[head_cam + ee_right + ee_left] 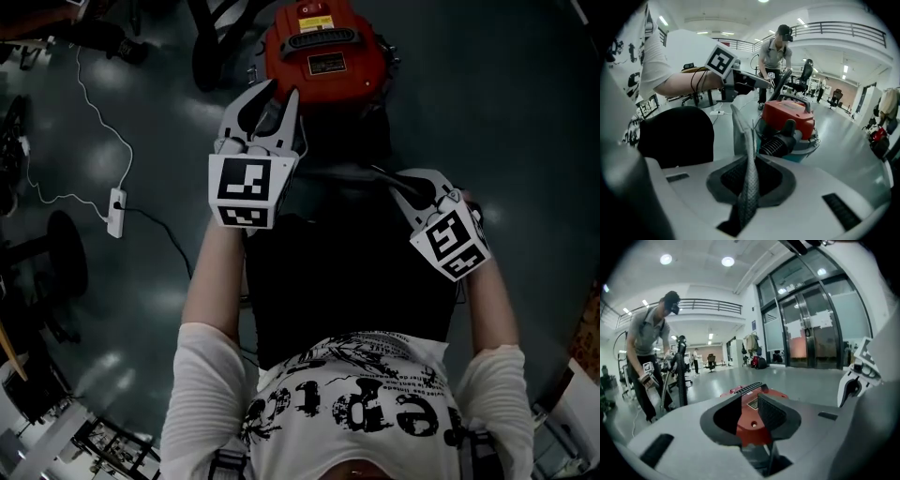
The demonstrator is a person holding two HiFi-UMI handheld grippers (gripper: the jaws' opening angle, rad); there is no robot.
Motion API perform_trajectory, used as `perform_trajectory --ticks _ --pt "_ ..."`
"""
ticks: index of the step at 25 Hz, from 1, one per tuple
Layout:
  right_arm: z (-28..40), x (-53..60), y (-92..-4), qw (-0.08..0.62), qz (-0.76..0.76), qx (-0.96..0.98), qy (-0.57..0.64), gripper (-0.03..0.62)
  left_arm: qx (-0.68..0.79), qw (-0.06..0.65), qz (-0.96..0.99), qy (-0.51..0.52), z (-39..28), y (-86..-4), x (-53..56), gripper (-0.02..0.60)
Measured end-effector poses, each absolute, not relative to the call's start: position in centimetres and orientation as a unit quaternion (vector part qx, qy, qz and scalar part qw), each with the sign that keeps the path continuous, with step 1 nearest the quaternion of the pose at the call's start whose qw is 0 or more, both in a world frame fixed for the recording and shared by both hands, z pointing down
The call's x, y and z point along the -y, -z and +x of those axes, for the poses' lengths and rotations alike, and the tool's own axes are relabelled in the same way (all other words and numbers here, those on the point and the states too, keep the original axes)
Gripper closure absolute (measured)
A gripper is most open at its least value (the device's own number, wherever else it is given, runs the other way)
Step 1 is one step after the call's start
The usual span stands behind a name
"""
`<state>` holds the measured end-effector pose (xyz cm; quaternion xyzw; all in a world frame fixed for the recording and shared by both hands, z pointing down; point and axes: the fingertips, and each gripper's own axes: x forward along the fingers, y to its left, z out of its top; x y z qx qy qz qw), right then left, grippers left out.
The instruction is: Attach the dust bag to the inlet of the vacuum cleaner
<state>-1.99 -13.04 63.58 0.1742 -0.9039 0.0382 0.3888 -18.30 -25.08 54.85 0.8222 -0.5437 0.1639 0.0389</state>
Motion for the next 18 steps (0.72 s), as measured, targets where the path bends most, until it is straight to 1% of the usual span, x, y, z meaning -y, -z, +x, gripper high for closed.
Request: perform_trajectory --ticks 3,4,10,13,15,18 --pt "-1.7 13.3 -62.9 0.4 0.167 0.9 -0.034 0.569 0.506 0.024 0.833 -0.221 -17.4 -55.7 28.0 0.41" --pt "-1.6 13.4 -62.7 0.404 0.166 0.899 -0.031 0.569 0.496 0.02 0.835 -0.238 -17.3 -56.1 28.9 0.397" --pt "-1.2 14.1 -63.0 0.404 0.161 0.899 -0.041 0.569 0.446 -0.063 0.819 -0.354 -17.2 -58.5 33.6 0.385" --pt "-1.1 14.4 -63.5 0.407 0.149 0.901 -0.039 0.569 0.395 -0.088 0.817 -0.411 -16.3 -60.1 34.8 0.384" --pt "-1.2 14.6 -63.8 0.411 0.139 0.901 -0.028 0.569 0.374 -0.098 0.816 -0.43 -15.8 -60.6 35.4 0.383" --pt "-1.3 14.8 -64.4 0.412 0.131 0.902 -0.018 0.569 0.362 -0.103 0.821 -0.429 -14.9 -60.7 36.5 0.383"
